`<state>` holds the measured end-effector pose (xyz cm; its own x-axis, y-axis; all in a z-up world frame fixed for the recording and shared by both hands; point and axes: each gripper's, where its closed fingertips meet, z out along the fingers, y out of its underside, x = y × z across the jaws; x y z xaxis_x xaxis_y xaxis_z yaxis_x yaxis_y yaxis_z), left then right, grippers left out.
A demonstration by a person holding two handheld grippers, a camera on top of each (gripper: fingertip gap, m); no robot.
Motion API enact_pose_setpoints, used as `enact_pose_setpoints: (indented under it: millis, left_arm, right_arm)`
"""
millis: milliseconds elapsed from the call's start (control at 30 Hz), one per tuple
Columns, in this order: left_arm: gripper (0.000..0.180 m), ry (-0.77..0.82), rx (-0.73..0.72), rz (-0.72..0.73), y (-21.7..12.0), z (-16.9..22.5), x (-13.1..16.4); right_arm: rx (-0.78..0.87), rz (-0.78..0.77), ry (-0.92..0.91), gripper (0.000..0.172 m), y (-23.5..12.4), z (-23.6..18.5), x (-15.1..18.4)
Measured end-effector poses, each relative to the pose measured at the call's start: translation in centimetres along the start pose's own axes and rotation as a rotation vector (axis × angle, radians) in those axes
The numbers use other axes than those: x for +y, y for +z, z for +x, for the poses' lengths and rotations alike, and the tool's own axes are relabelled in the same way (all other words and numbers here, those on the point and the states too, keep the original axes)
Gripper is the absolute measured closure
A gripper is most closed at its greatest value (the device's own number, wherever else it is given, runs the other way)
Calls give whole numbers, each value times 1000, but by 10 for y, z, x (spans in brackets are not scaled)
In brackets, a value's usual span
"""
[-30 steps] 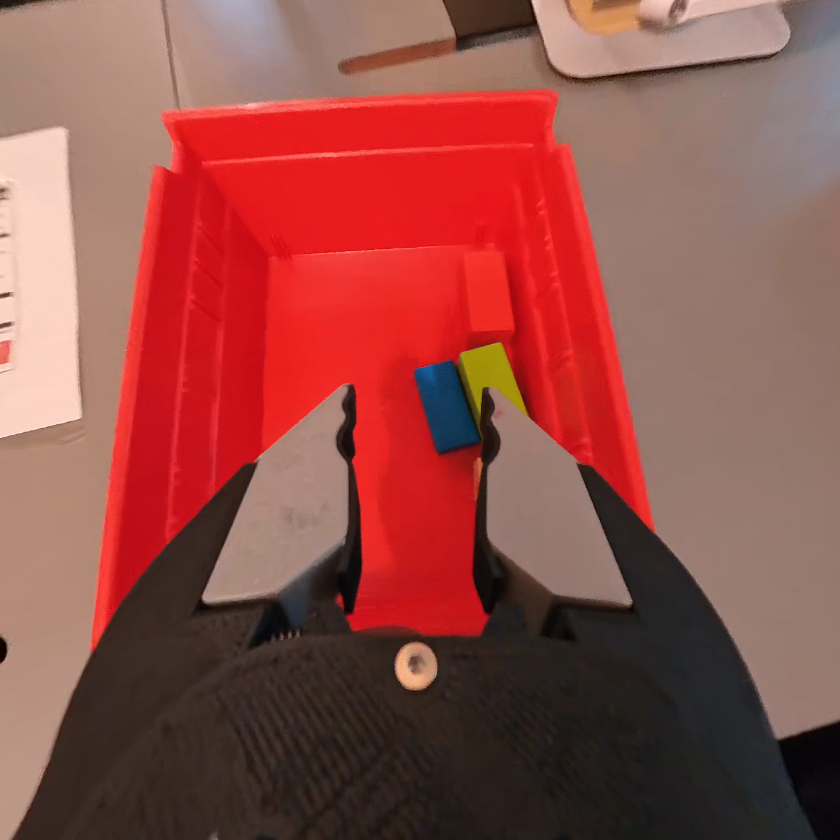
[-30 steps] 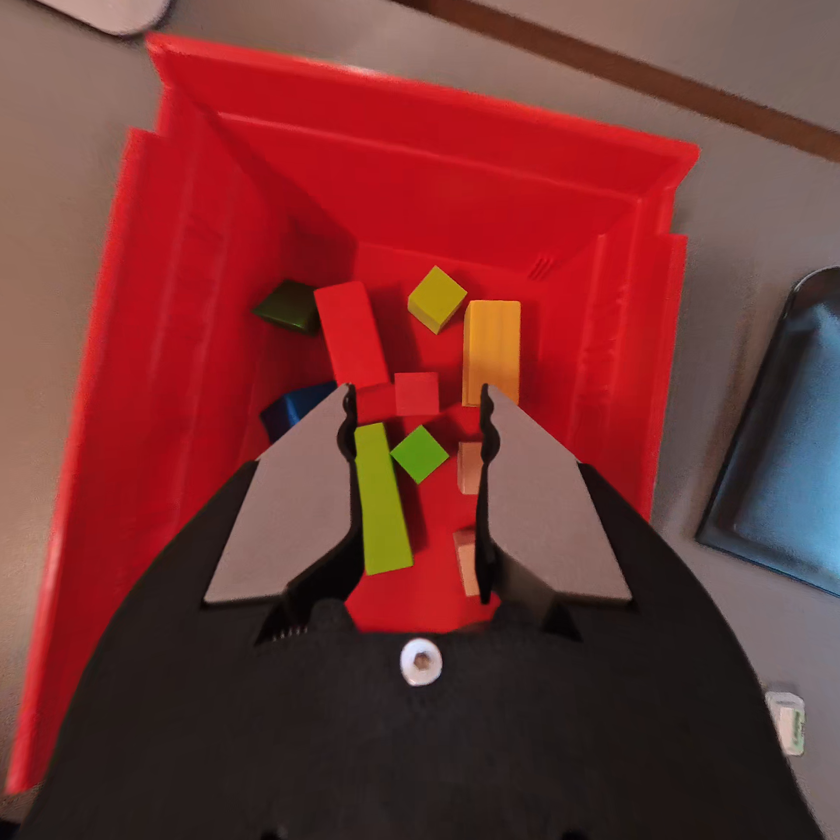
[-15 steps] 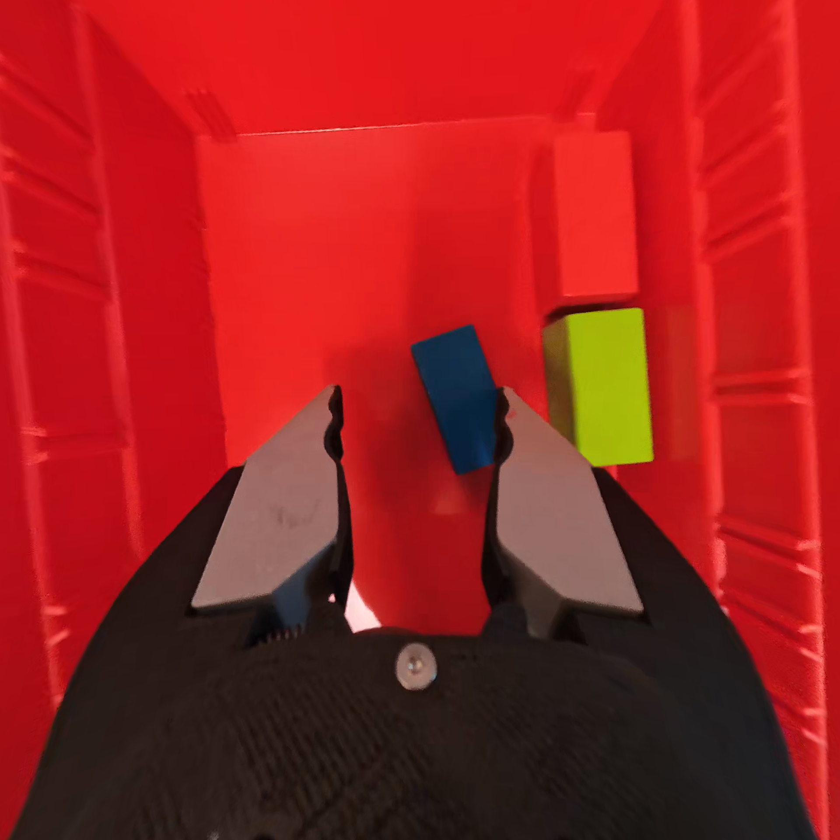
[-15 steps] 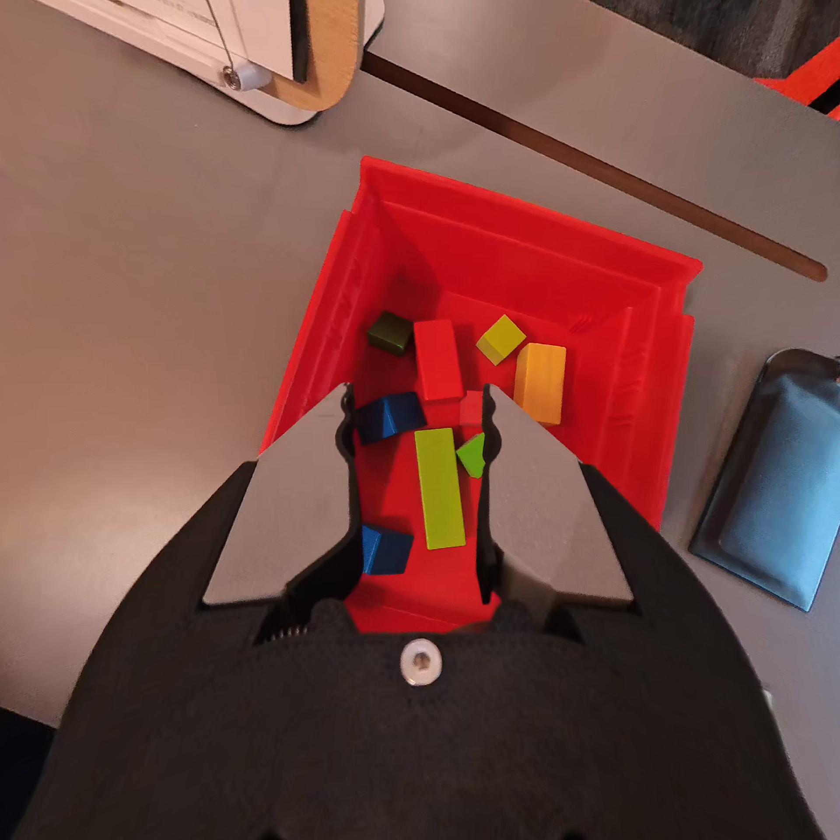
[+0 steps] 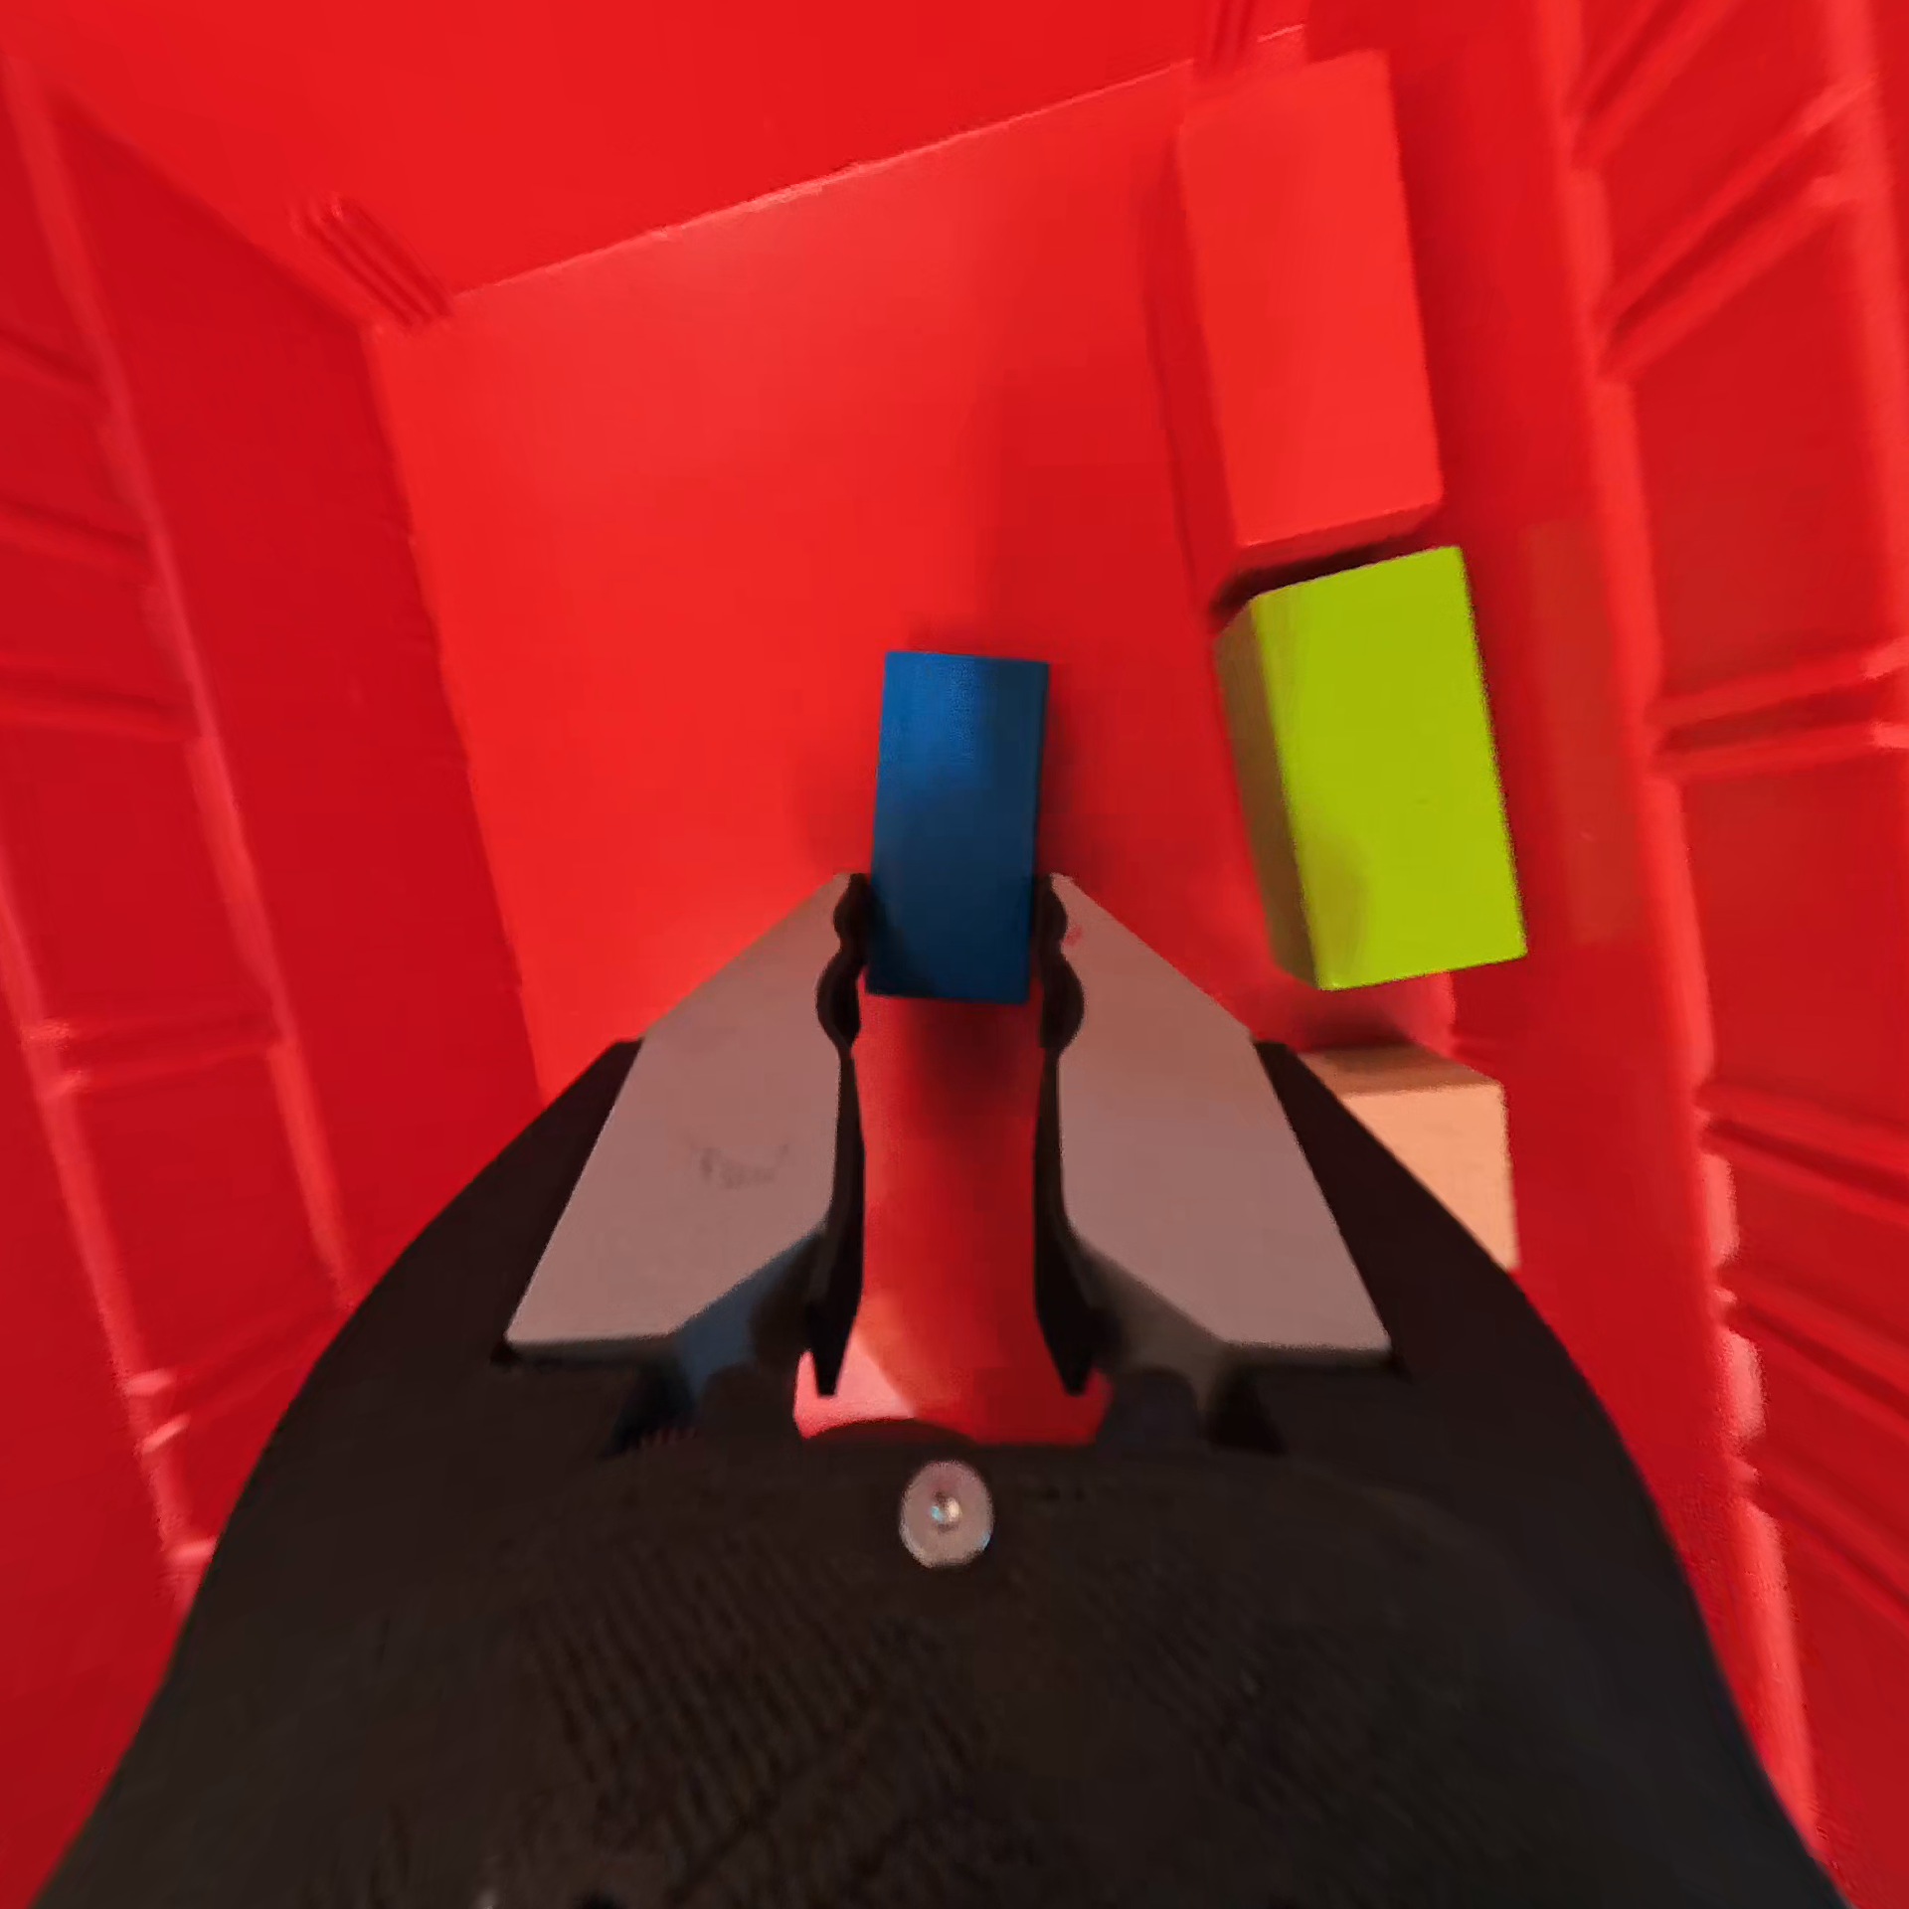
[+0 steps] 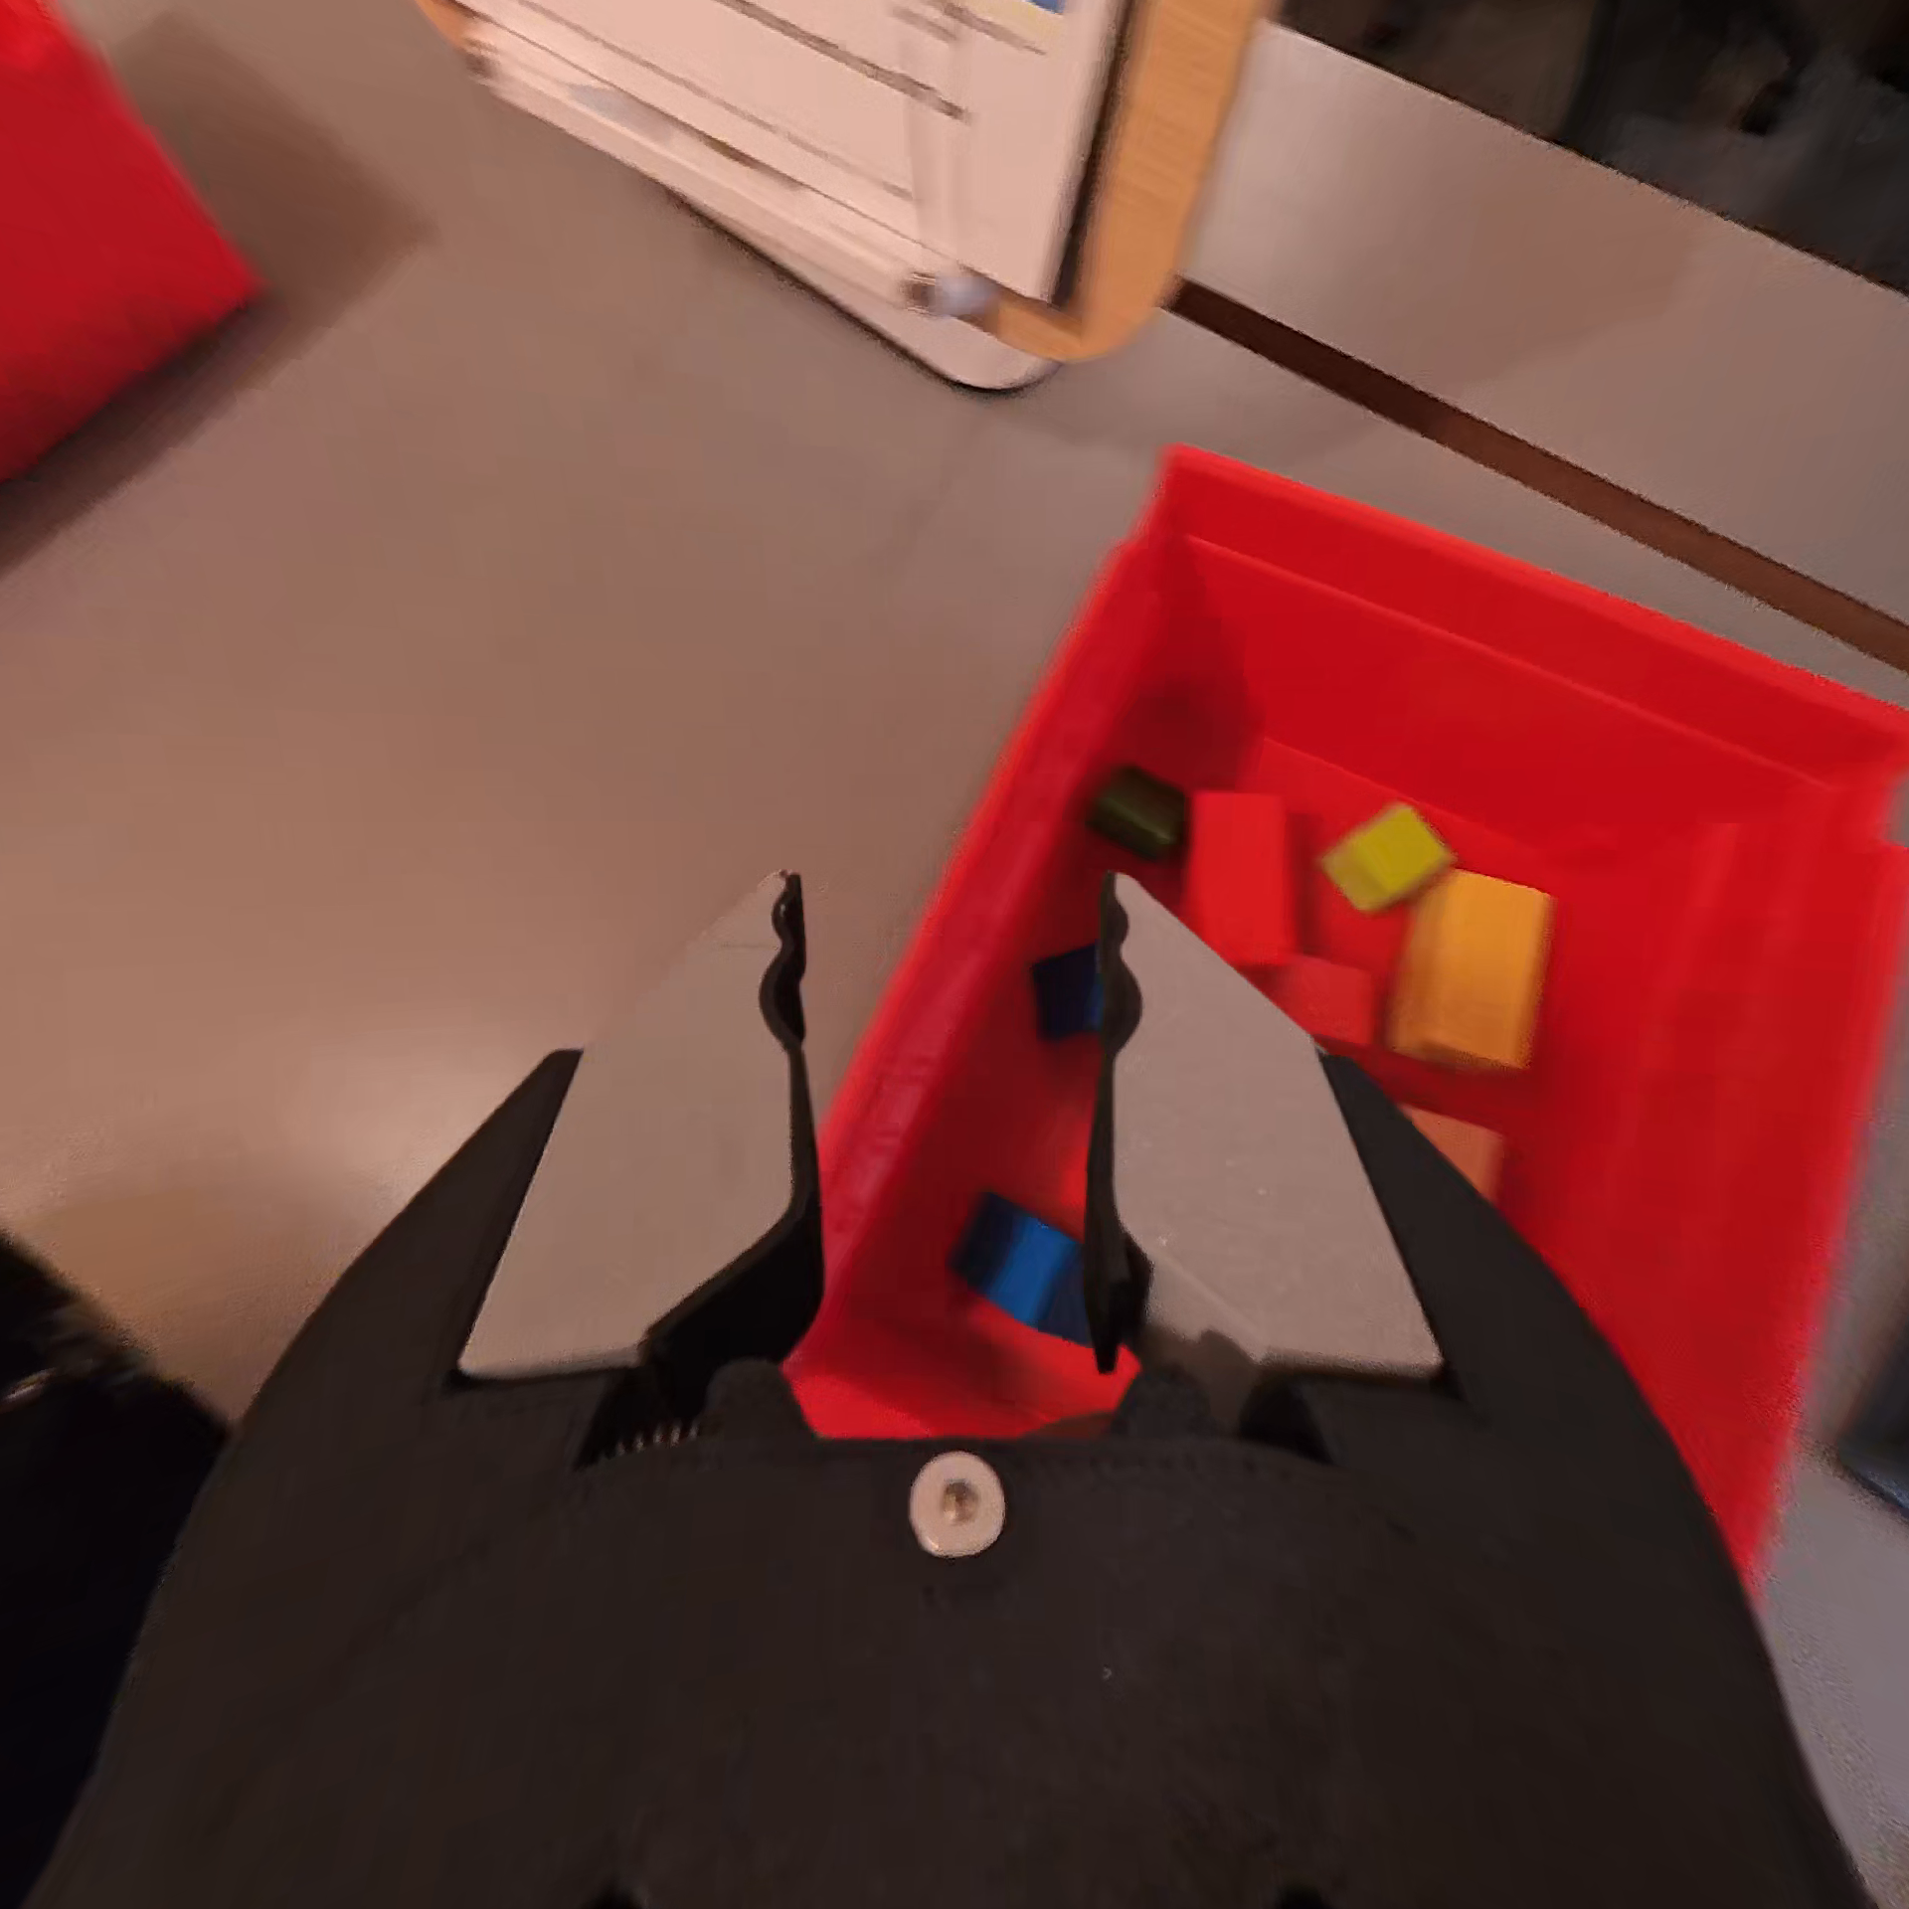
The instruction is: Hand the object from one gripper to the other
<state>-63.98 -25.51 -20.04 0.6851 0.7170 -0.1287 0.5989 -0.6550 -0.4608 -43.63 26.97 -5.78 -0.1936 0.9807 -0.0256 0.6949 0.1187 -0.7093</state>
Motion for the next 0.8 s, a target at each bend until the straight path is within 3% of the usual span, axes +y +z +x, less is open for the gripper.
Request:
enact_pose_setpoints:
  millis: [67, 167, 300, 400, 533, 567, 633, 733, 767, 800]
  left_arm:
    - [153, 59, -56, 117, -15, 0, -17]
    - [153, 161, -128, 339, -74, 26, -58]
    - [153, 431, -157, 571, -159, 132, -107]
    - [153, 621, -155, 650, -188, 217, -120]
    - [153, 753, -108, 723, -199, 293, -122]
    - [153, 770, -103, 738, -200, 304, -123]
    - [152, 781, -111, 730, -192, 315, -126]
    - [153, 750, 3, 721, -178, 337, -125]
    - [146, 729, 45, 677, -170, 342, -122]
    - [129, 702, 75, 642, -165, 344, -119]
  right_arm:
    - [-132, 29, -35, 115, 1, -42, -3]
    - [-329, 104, -94, 111, -1, -111, -21]
    - [-592, 188, -146, 108, -8, -208, -54]
    - [-666, 204, -164, 105, -2, -251, -70]
    - [-755, 160, -99, 111, 7, -265, -68]
    - [-805, 141, -88, 121, 6, -268, -62]
    - [-963, 117, -34, 158, -6, -274, -52]
    - [-935, 84, -27, 159, -7, -252, -36]
    - [-906, 79, -25, 159, -11, -237, -33]
    - [-850, 83, -22, 159, -15, -214, -31]
